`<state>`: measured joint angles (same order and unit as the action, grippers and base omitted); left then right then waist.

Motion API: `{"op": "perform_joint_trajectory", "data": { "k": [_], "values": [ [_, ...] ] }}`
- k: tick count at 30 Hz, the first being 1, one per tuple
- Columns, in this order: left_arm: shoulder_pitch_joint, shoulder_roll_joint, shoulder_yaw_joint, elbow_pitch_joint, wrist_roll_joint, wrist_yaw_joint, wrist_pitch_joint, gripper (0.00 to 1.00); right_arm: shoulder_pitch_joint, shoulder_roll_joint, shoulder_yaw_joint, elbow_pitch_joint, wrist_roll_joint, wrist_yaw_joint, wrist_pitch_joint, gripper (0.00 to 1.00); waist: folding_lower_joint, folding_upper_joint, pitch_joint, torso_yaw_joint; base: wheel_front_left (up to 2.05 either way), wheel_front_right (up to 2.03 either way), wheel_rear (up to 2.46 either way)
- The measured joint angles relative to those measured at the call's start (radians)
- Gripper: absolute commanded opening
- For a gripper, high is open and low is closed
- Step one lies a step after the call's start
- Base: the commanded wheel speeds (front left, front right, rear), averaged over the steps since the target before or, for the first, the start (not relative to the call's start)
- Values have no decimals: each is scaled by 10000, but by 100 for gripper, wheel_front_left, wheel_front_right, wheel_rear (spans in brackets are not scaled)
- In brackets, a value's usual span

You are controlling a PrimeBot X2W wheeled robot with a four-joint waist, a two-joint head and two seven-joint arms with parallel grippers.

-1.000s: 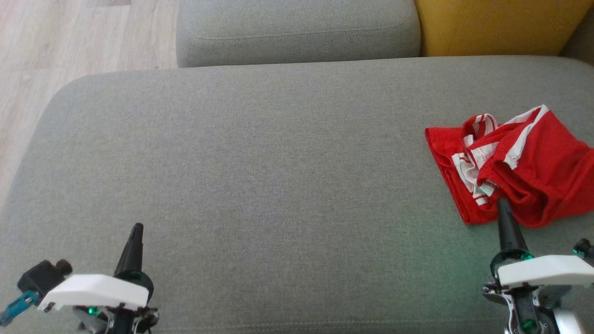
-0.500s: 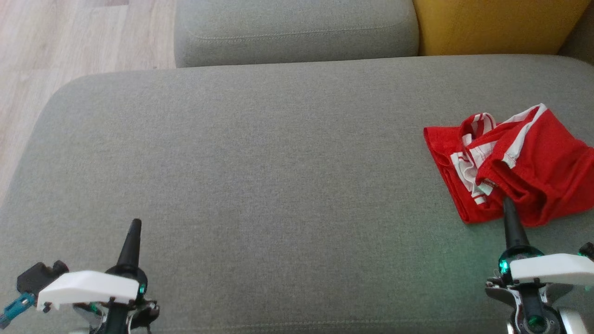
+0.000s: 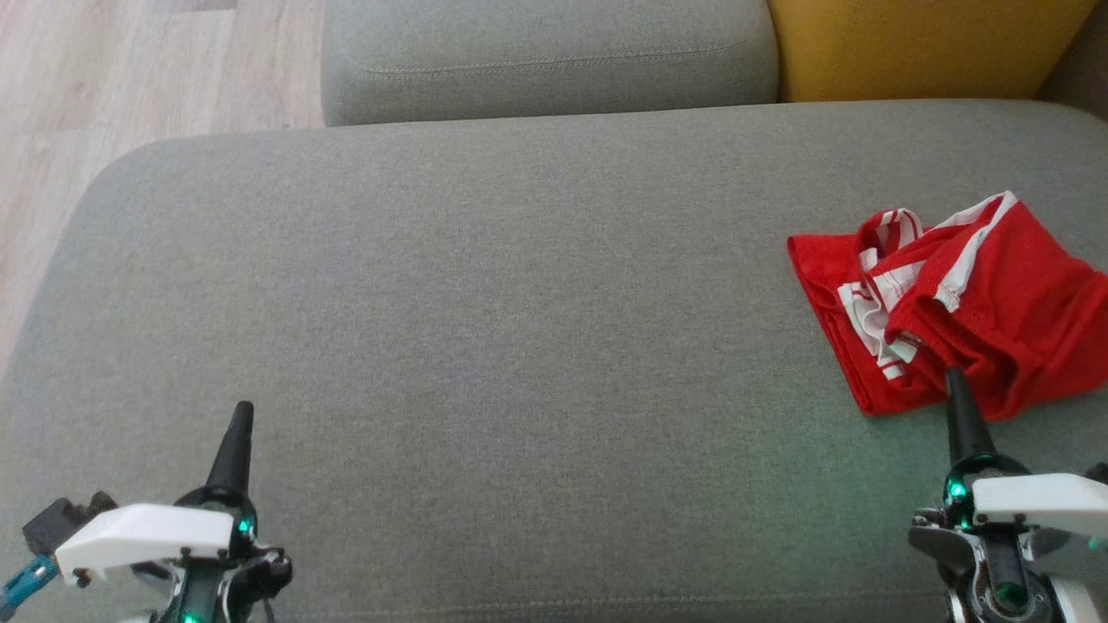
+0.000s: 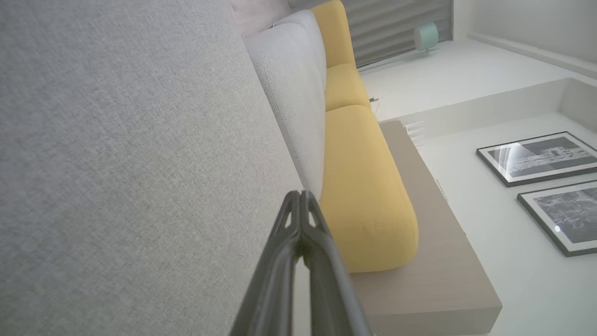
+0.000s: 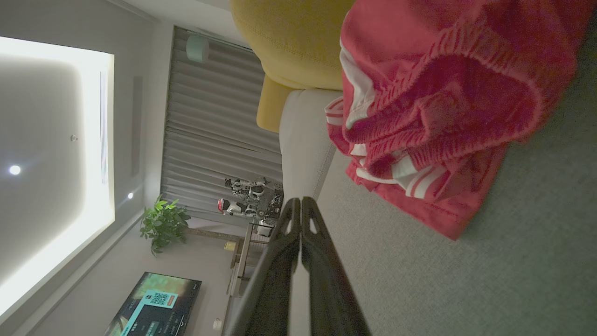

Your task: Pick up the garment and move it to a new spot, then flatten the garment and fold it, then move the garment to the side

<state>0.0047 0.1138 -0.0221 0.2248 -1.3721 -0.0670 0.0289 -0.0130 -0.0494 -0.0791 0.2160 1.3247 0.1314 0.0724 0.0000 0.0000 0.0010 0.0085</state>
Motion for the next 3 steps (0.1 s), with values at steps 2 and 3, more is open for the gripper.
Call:
{"op": "perform_joint_trajectory", "data": {
  "k": [2,3],
  "values": [
    [-55,-35,42,48,-203,-36,50,0,-1,0,-19,63,245,0,2,0,0,0,2,-7,0,0,0],
    [-103,-59,56,65,-299,-48,61,0,-1,0,-29,81,351,0,35,0,0,0,2,-10,0,0,0]
  ]
}}
